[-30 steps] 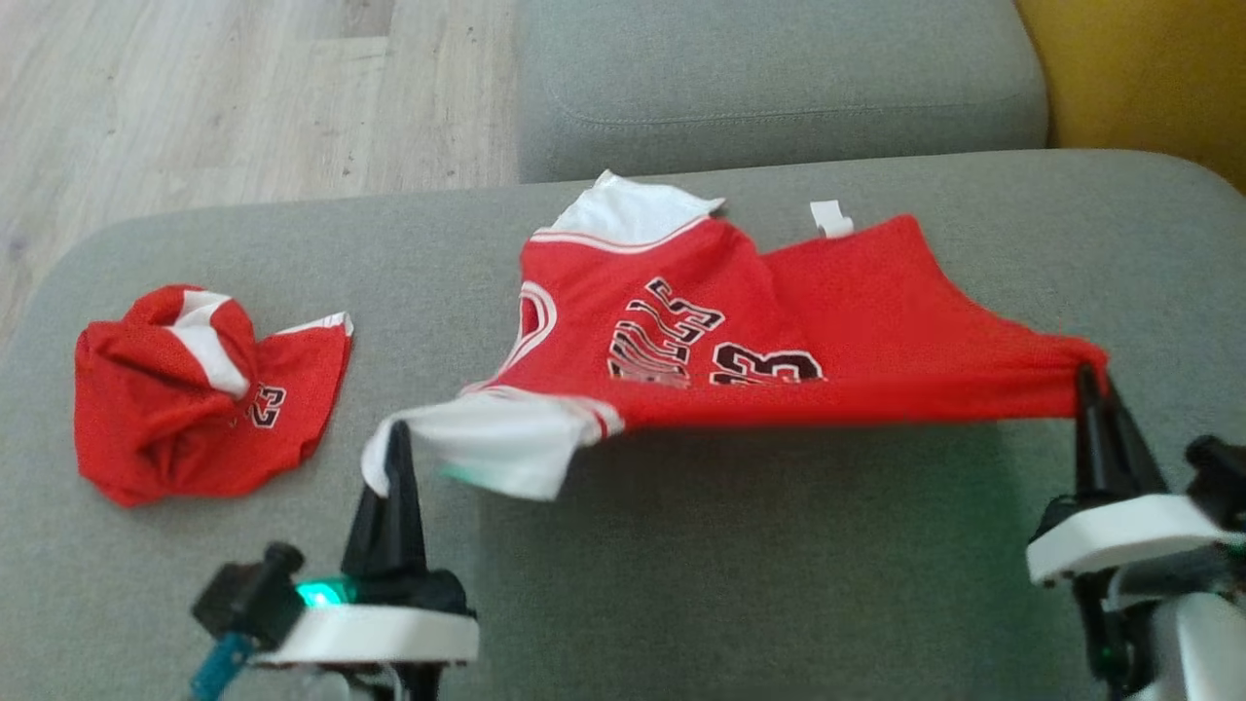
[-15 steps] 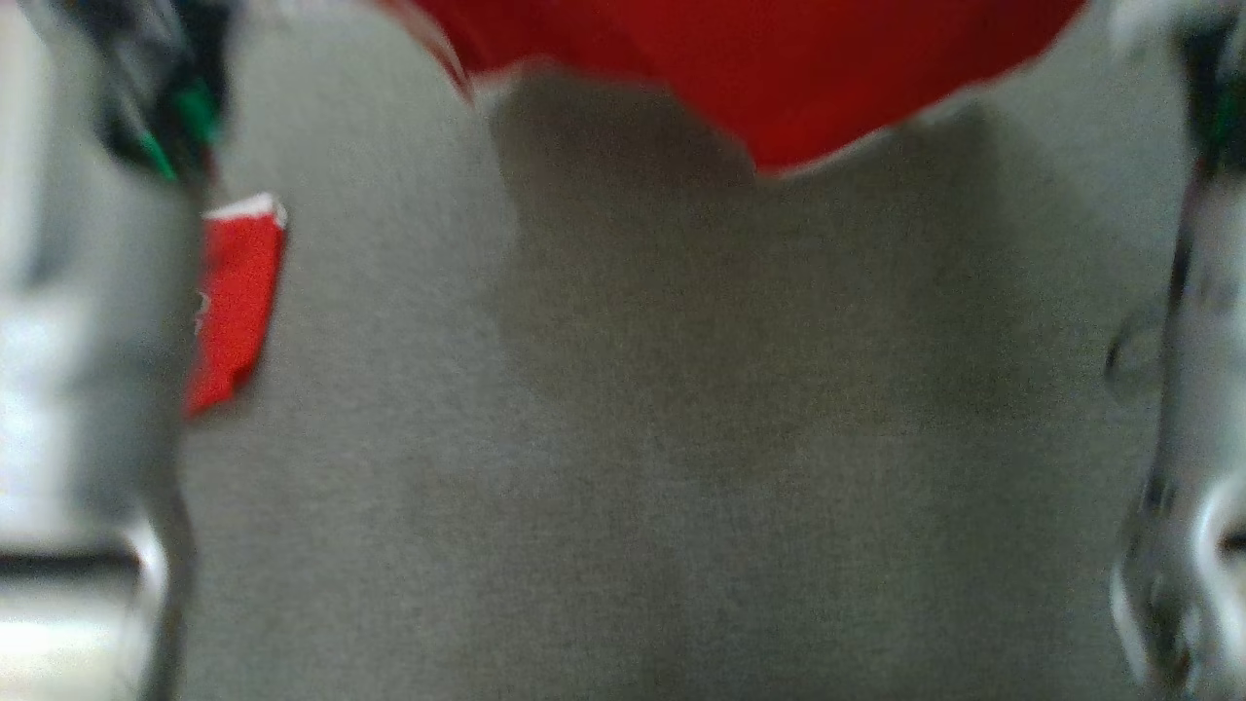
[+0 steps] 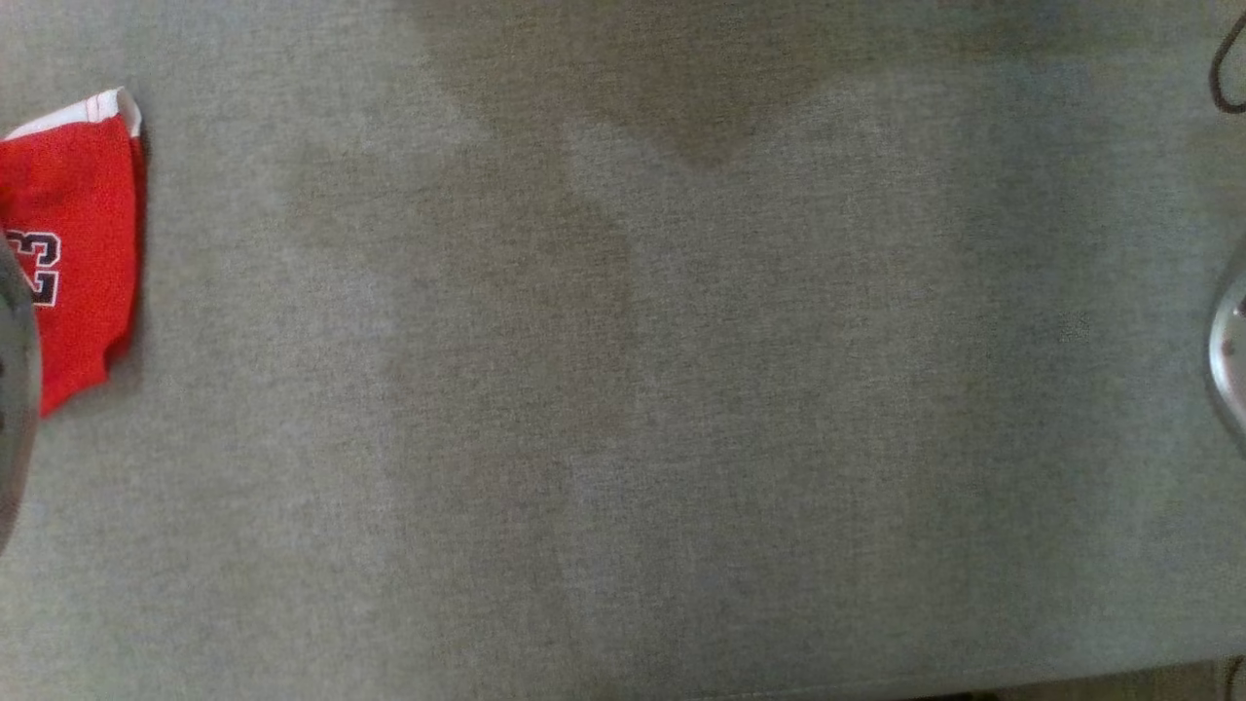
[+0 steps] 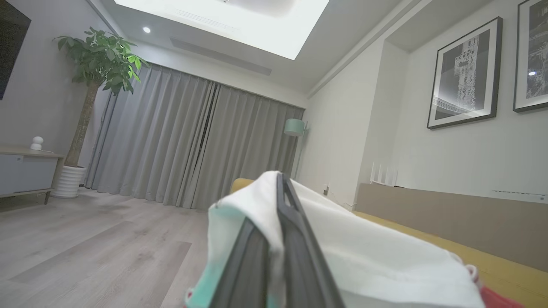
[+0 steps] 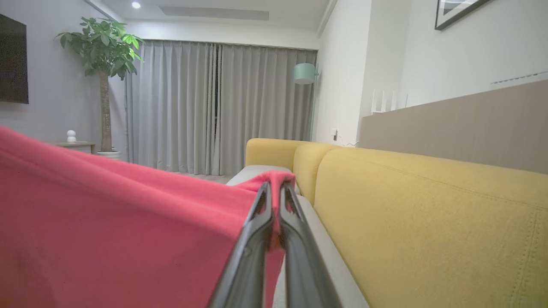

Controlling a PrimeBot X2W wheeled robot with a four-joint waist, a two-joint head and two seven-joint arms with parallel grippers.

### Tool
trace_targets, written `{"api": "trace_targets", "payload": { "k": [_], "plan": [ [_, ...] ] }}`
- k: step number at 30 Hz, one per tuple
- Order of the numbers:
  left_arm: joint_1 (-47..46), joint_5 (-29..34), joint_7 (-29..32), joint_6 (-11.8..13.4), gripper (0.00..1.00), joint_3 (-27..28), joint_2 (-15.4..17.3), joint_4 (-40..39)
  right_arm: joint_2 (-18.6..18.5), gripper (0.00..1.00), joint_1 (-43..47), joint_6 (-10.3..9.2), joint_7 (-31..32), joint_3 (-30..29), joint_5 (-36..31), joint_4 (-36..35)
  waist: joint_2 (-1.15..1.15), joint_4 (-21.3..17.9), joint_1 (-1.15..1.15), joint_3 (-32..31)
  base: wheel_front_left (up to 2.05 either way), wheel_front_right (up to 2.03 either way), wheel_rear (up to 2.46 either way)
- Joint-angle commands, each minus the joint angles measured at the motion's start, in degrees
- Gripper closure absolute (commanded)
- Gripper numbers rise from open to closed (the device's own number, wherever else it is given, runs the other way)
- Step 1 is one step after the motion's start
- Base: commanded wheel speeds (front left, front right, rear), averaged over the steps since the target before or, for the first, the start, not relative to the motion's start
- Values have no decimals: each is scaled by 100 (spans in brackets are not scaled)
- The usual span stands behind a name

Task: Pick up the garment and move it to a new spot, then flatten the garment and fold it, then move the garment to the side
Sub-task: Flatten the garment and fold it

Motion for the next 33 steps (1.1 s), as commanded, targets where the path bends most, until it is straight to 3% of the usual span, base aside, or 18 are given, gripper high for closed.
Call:
{"api": "trace_targets", "payload": {
  "k": [1, 9, 18, 24, 33],
  "plan": [
    [-459, 88, -112, -49, 100, -42, 250, -103, 111, 100, -340, -5, -87, -58, -58, -59, 0, 26, -2, 30, 0, 0, 0],
    [-254, 67, -216, -181, 100, -213, 114, 346, 115, 100, -45, -5, -155, -239, -132, 332, 0, 157, -2, 140, 0, 0, 0],
    [1338, -542, -221, -202, 100, -798, 56, 315, -158, 100, 1115, -5, -158, -14, -192, 1006, 0, 465, -2, -270, 0, 0, 0],
    [2786, -1117, -188, -203, 100, -1490, 223, 115, -444, 100, 1905, -5, -158, 428, 183, 1645, 0, 643, -2, -957, 0, 0, 0],
    [4878, -1757, -36, -204, 100, -2551, 840, -652, -824, 100, 3045, -5, -147, 1546, 965, 2265, 0, 774, -2, -2004, 0, 0, 0]
  ]
}}
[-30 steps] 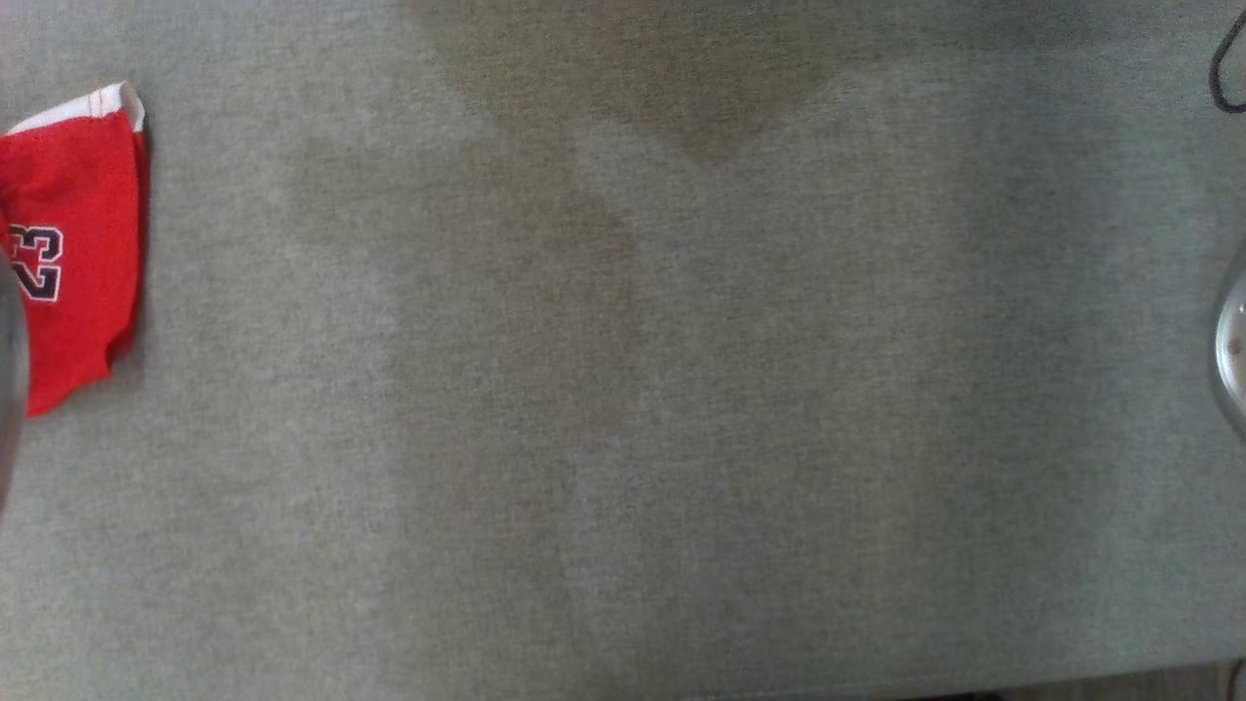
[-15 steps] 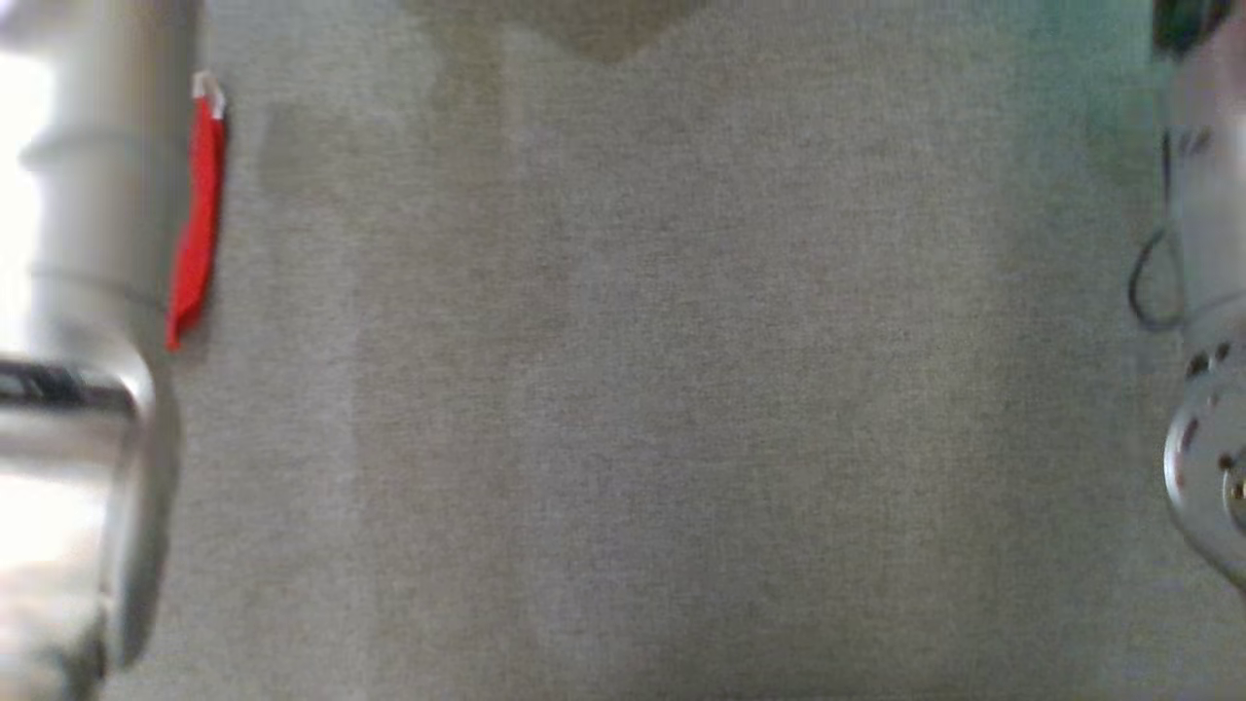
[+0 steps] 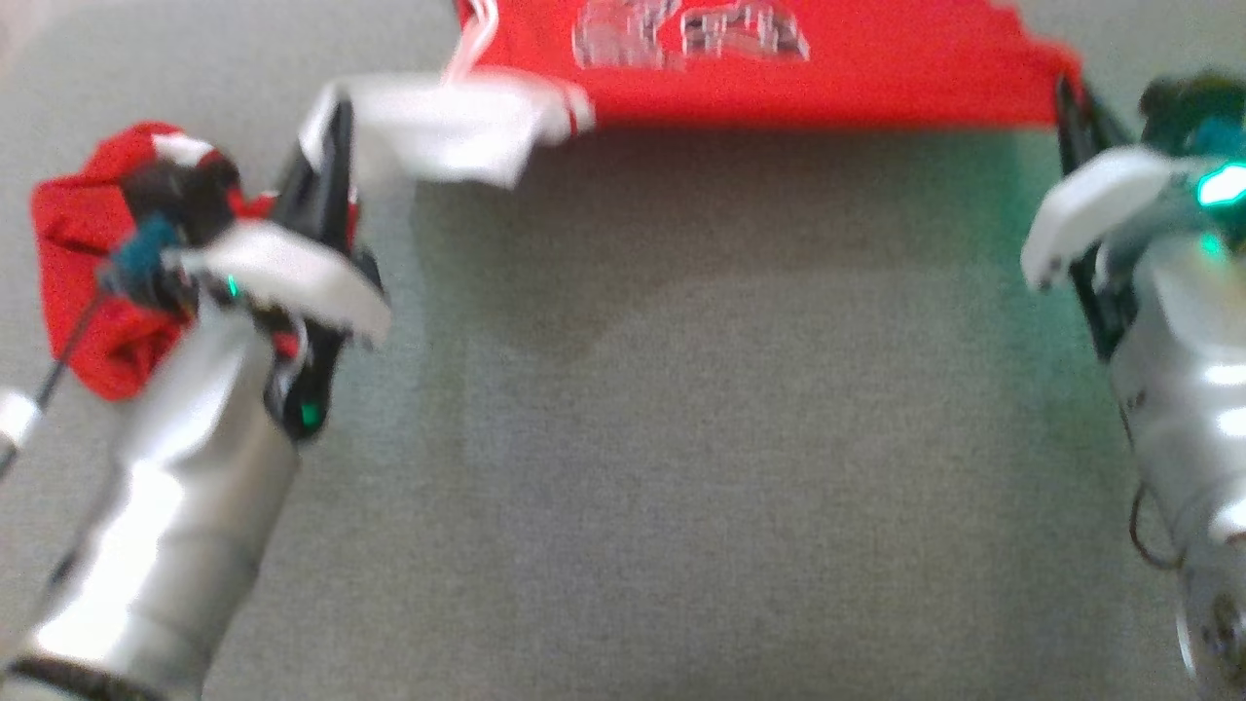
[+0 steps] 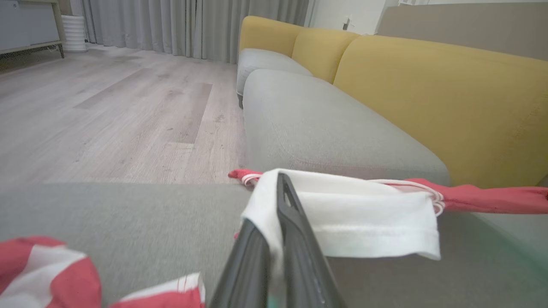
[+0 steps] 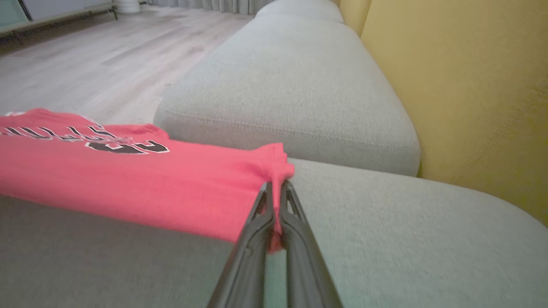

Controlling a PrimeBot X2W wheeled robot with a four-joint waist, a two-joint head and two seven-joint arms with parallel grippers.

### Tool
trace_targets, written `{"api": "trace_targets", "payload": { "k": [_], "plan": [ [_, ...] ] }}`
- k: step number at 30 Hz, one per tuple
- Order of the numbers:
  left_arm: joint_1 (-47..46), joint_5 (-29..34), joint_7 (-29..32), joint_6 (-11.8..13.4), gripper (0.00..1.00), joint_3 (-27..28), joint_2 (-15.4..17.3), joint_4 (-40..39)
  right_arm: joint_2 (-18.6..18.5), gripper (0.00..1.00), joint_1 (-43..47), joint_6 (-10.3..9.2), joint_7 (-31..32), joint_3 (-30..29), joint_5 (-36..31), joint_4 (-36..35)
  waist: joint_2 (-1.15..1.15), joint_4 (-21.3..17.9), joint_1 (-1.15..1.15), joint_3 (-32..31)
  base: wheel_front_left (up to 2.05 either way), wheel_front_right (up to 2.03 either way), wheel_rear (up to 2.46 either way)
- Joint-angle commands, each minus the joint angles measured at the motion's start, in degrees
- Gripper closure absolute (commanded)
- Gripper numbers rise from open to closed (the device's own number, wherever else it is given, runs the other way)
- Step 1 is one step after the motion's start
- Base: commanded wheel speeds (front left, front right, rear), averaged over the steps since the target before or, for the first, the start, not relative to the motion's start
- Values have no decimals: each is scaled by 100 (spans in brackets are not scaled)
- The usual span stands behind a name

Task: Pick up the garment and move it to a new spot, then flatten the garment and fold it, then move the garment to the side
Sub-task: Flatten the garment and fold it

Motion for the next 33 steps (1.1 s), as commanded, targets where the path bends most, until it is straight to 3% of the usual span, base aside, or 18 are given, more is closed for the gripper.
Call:
{"api": "trace_targets", "payload": {
  "k": [1, 10, 16, 22, 23, 25, 29, 33],
  "plan": [
    [115, -127, 21, 12, 100, 54, 400, -280, -101, 100, 187, -5, 1, 292, 131, -66, 0, 106, 2, -493, 0, 0, 0],
    [1675, -182, 252, 30, 100, -632, 909, -1254, -484, 100, 1344, -5, 473, 1389, 1223, 3, 0, 222, 2, -1290, 0, 0, 0],
    [2468, -148, 399, 222, 100, -858, 1156, -1965, -694, 100, 2148, -5, 936, 2107, 2142, -500, 0, 211, 2, -1617, 0, 0, 0],
    [3389, -196, 518, 663, 100, -974, 1470, -2887, -1381, 100, 3243, -5, 1689, 2983, 3654, -1976, 0, 146, 2, -1854, 0, 0, 0],
    [3672, -272, 542, 792, 100, -970, 1558, -3141, -1667, 100, 3614, -5, 2000, 3163, 4259, -2582, 0, 104, 2, -1912, 0, 0, 0],
    [3923, -301, 533, 917, 100, -971, 1660, -3381, -2027, 100, 3944, -5, 2270, 3361, 4676, -3158, 0, 48, 2, -1951, 0, 0, 0],
    [4362, -368, 518, 1117, 100, -979, 1823, -3859, -2673, 100, 4500, -5, 2607, 3482, 5204, -4007, 0, -12, 2, -2008, 0, 0, 0],
    [4661, -348, 514, 1346, 100, -978, 1994, -4319, -3017, 100, 4843, -5, 2750, 3339, 5433, -4548, 0, -41, 2, -2017, 0, 0, 0]
  ]
}}
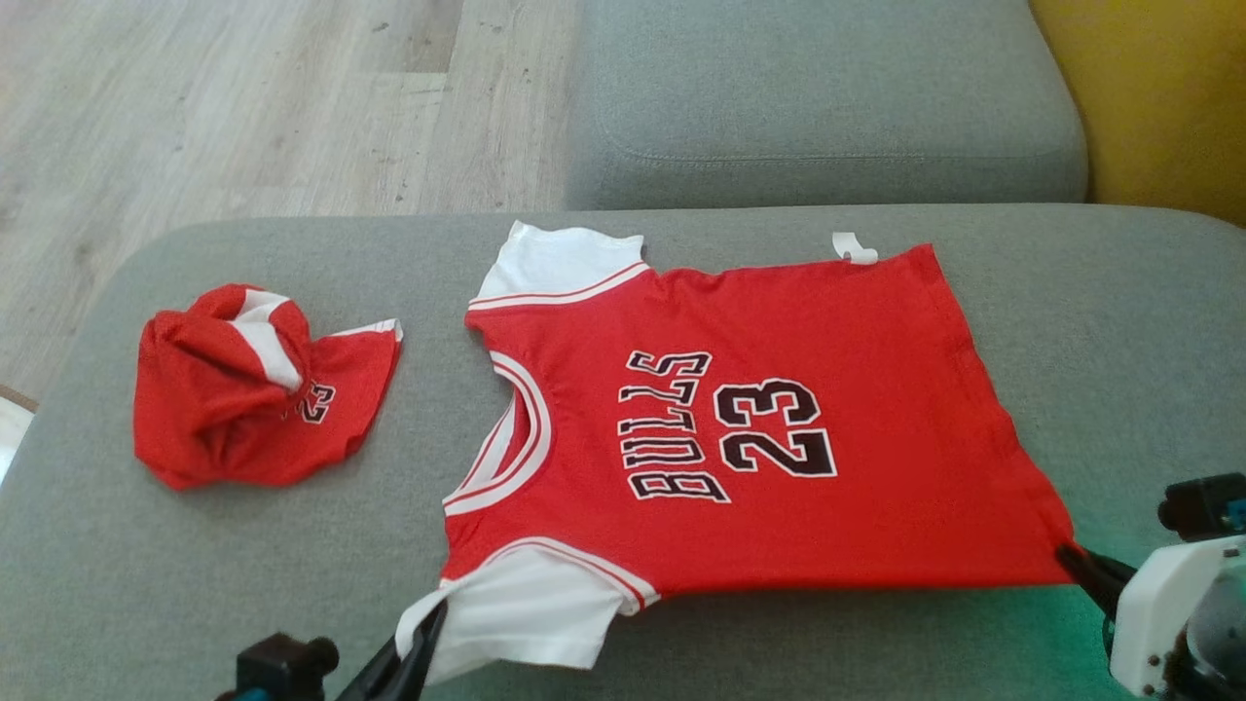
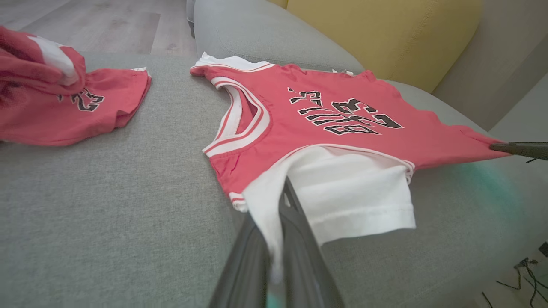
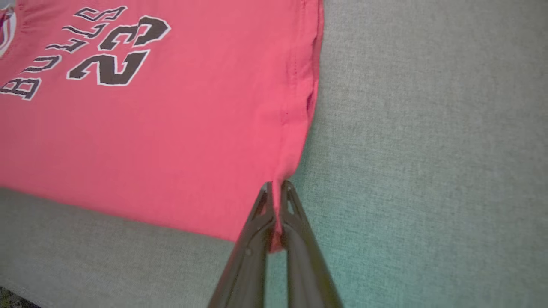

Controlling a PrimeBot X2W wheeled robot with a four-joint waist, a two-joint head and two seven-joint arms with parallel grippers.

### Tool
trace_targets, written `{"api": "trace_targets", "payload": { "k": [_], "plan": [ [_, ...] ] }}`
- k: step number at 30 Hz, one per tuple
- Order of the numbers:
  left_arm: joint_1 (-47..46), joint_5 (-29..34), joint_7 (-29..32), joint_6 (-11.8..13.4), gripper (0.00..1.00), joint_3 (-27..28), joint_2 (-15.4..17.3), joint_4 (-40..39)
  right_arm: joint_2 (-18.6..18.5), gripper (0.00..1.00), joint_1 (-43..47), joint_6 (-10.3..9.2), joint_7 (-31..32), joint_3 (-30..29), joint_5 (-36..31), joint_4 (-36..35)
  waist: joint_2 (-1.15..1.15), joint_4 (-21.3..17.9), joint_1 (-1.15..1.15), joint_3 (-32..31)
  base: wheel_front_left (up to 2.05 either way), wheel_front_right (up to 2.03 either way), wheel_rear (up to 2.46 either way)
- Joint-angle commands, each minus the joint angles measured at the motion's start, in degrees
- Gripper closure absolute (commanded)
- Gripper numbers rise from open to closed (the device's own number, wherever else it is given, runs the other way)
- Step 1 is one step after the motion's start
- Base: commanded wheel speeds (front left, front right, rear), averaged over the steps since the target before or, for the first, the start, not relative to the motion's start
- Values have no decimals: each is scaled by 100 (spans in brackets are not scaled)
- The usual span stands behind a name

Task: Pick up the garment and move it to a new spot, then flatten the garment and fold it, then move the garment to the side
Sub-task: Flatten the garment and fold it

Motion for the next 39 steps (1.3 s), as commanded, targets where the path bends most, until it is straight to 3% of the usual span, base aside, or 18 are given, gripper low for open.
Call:
{"api": "trace_targets", "payload": {
  "k": [1, 6, 17, 28, 37, 38, 39],
  "plan": [
    [-228, 6, -46, 69, 100, 259, 246, -181, -317, 100, -84, -5, 6, -96, 12, -167, -1, -6, 1, 8, 0, 0, 0],
    [-323, 95, 9, 222, 100, 306, 328, -389, -309, 100, -65, -5, 158, -362, -238, -431, -1, -64, 1, 87, 0, 0, 0],
    [-1117, 361, 517, 126, 100, 231, 426, -254, 206, 100, -686, -5, 765, -1018, -1062, -499, -1, -182, 1, 549, 0, 0, 0],
    [-2269, 521, 1154, -394, 100, 122, 430, 419, 720, 100, -1629, -5, 1323, -1276, -1782, -108, -1, -243, 1, 1161, 0, 0, 0],
    [-3221, 602, 1386, -910, 100, -3, 94, 1365, 1021, 100, -2334, -5, 1404, -1171, -2136, 492, -1, -276, 1, 1478, 0, 0, 0],
    [-3310, 619, 1370, -942, 89, -14, 45, 1452, 1033, 88, -2400, -5, 1384, -1160, -2188, 566, -1, -276, 1, 1501, 0, 0, 0],
    [-3402, 653, 1307, -951, 30, -6, -7, 1545, 1046, 28, -2472, -5, 1288, -1175, -2245, 625, -1, -275, 1, 1519, 0, 0, 0]
  ]
}}
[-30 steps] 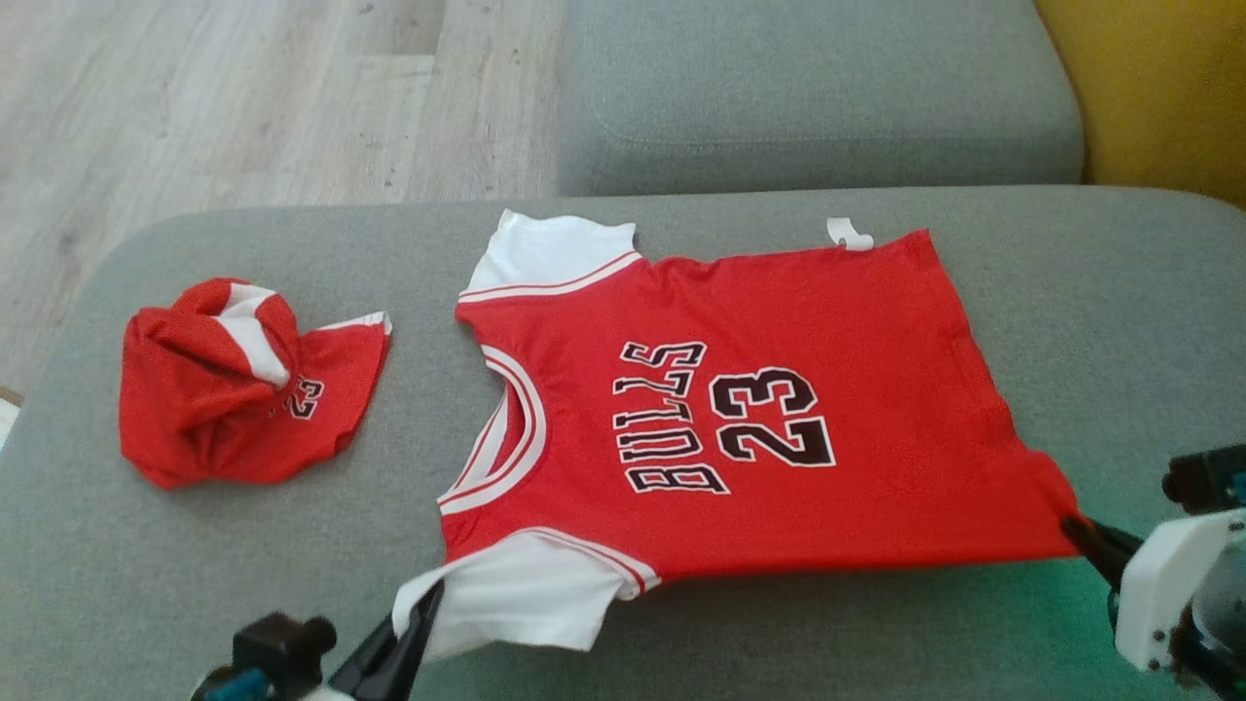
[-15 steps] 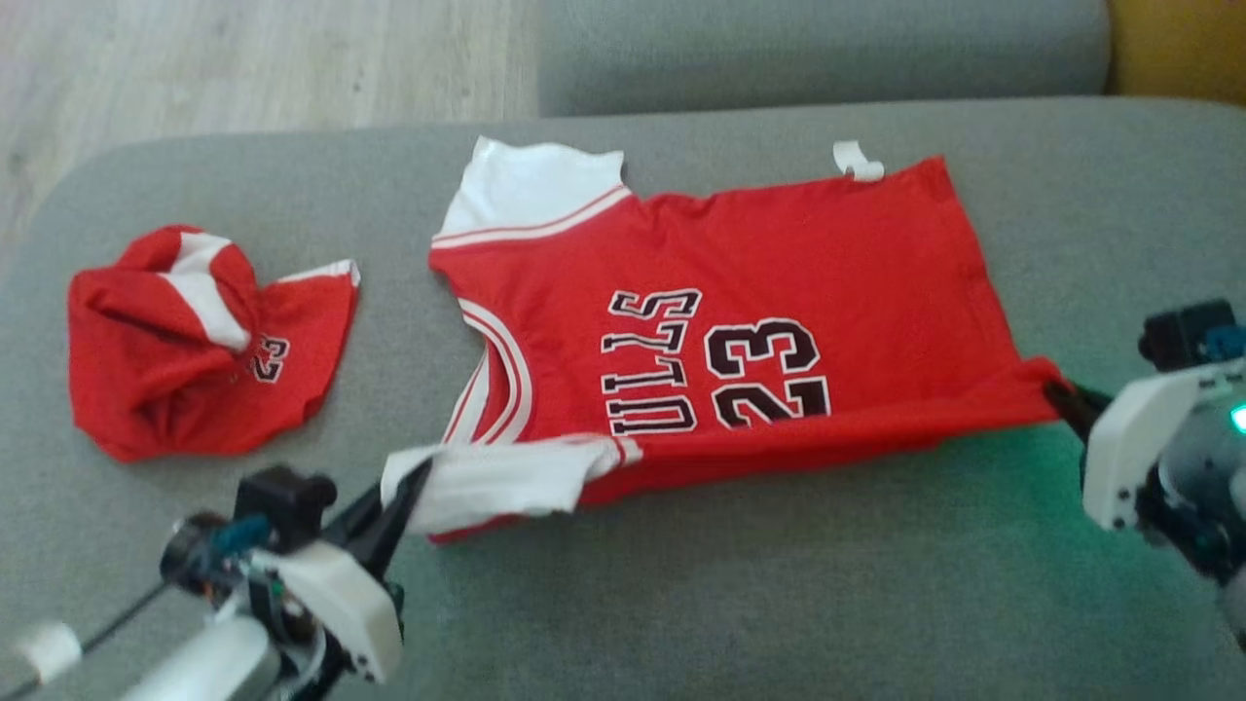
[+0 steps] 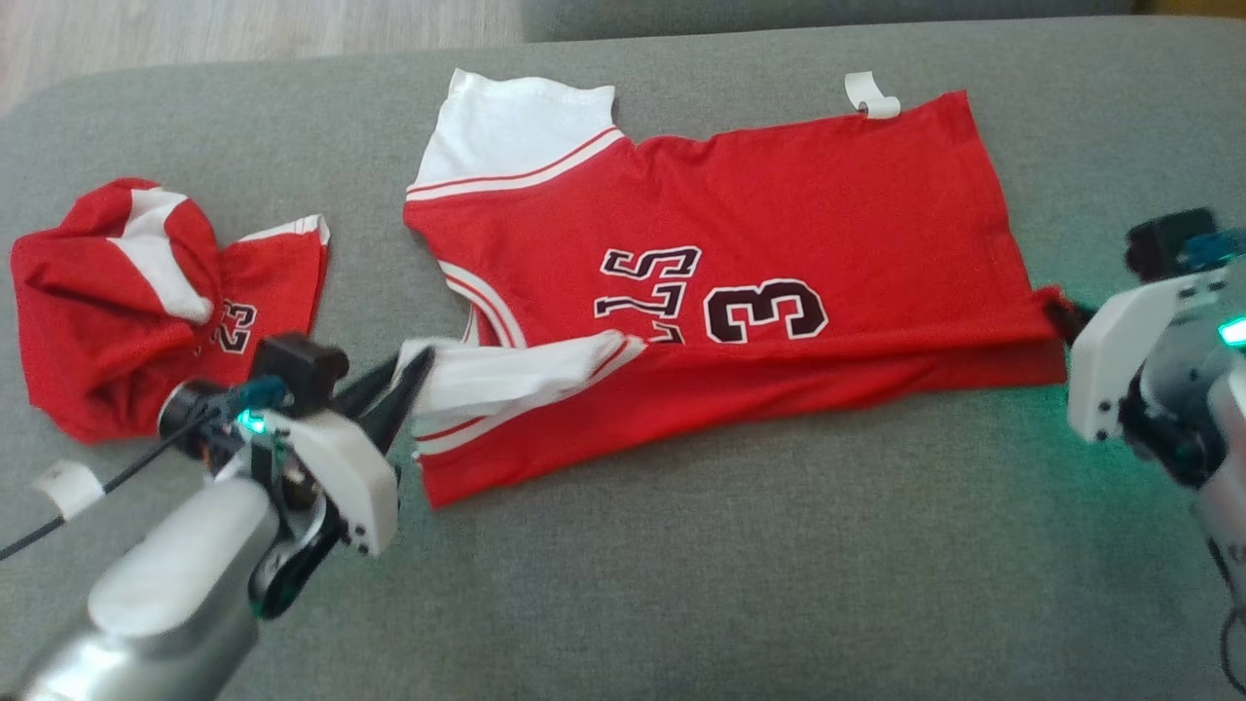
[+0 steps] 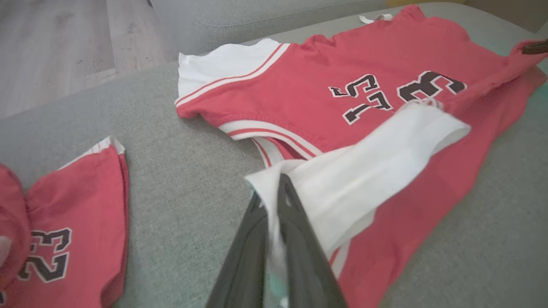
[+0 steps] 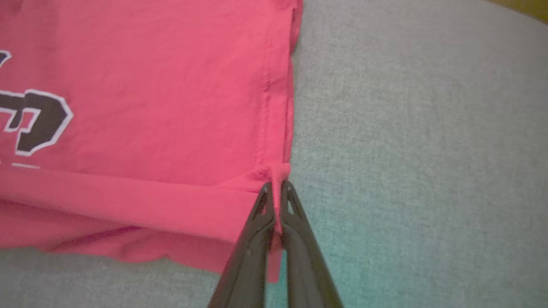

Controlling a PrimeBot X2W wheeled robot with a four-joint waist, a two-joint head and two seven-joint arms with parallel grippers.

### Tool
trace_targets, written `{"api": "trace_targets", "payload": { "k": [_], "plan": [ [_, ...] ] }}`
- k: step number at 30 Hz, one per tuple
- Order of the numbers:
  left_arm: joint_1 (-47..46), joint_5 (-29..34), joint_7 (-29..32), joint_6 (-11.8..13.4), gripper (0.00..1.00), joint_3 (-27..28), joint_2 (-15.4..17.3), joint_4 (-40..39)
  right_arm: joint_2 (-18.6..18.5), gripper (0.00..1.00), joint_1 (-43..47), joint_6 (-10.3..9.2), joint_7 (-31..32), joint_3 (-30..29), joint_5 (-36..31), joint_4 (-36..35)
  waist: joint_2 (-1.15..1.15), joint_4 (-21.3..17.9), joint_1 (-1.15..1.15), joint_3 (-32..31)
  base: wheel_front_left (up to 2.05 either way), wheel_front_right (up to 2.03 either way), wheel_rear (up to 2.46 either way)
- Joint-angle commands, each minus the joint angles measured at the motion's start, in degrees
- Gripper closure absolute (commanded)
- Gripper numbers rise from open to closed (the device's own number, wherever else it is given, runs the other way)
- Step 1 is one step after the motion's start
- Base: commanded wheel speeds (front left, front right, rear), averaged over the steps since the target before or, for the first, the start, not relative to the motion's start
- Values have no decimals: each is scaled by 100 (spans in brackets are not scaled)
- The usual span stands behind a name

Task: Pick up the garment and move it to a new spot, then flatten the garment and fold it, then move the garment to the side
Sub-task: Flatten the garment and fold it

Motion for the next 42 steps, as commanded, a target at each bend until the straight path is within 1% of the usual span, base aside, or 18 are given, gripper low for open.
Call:
{"api": "trace_targets", "payload": {
  "k": [1, 4, 8, 11, 14, 16, 19, 21, 26, 31, 32, 33, 36, 39, 42],
  "plan": [
    [-405, 91, -128, 20, 0, 281, 146, -22, -55, 0, -212, -5, -141, -59, -50, -61, 0, 0, -1, 23, 0, 0, 0],
    [-619, 159, -488, 154, 0, 409, -70, 270, 88, 0, -412, -5, -571, -236, -173, 174, 0, 5, -1, 43, 0, 0, 0],
    [-744, 65, -1324, 484, 0, 824, -389, 645, 302, 0, -559, -5, -1478, -449, -376, 365, 0, 23, -1, -24, 0, 0, 0],
    [-650, -79, -1864, 672, 0, 1144, -621, 829, 452, 0, -484, -5, -2171, -545, -481, 434, 0, 45, -1, -177, 0, 0, 0],
    [-363, -168, -2053, 775, 0, 1472, -837, 744, 577, 0, -250, -5, -2761, -591, -575, 426, 0, 57, -1, -371, 0, 0, 0],
    [-99, -129, -2078, 852, 0, 1751, -985, 520, 626, 0, -47, -5, -3127, -648, -655, 378, 0, 71, -1, -497, 0, 0, 0],
    [458, 209, -2083, 975, 0, 2205, -1219, 1, 721, 0, 301, -5, -3591, -807, -771, 268, 0, 82, -1, -656, 0, 0, 0],
    [867, 511, -2084, 1020, 0, 2385, -1378, -262, 796, 0, 557, -5, -3812, -973, -882, 159, 0, 94, -1, -759, 0, 0, 0],
    [1756, 1020, -2085, 993, 0, 2650, -1813, -542, 1095, 0, 1272, -5, -4067, -1572, -1341, -291, 0, 81, -1, -924, 0, 0, 0],
    [2274, 1322, -2085, 909, 0, 2818, -2117, -420, 1584, 0, 1899, -5, -4117, -2137, -1806, -967, 0, -2, -1, -961, 0, 0, 0],
    [2322, 1383, -2085, 894, 0, 2830, -2150, -353, 1673, 0, 1981, -5, -4119, -2207, -1883, -1079, 0, -31, -1, -950, 0, 0, 0],
    [2322, 1383, -2085, 894, 0, 2830, -2150, -353, 1673, 0, 1981, -5, -4119, -2207, -1883, -1079, 0, -31, -1, -950, 0, 0, 0],
    [2336, 1478, -2085, 835, 0, 2815, -2238, -22, 1854, 0, 2120, -5, -4122, -2301, -2083, -1322, 0, -98, -1, -888, 0, 0, 0],
    [2197, 1447, -1949, 706, 0, 2704, -2294, 438, 1939, 0, 2140, -5, -4123, -2285, -2226, -1457, 0, -182, -1, -800, 0, 0, 0],
    [1956, 1472, -1863, 734, 0, 2692, -2294, 795, 1974, 0, 2096, -5, -4114, -2276, -2299, -1554, 0, -267, -1, -669, 0, 0, 0]
  ]
}}
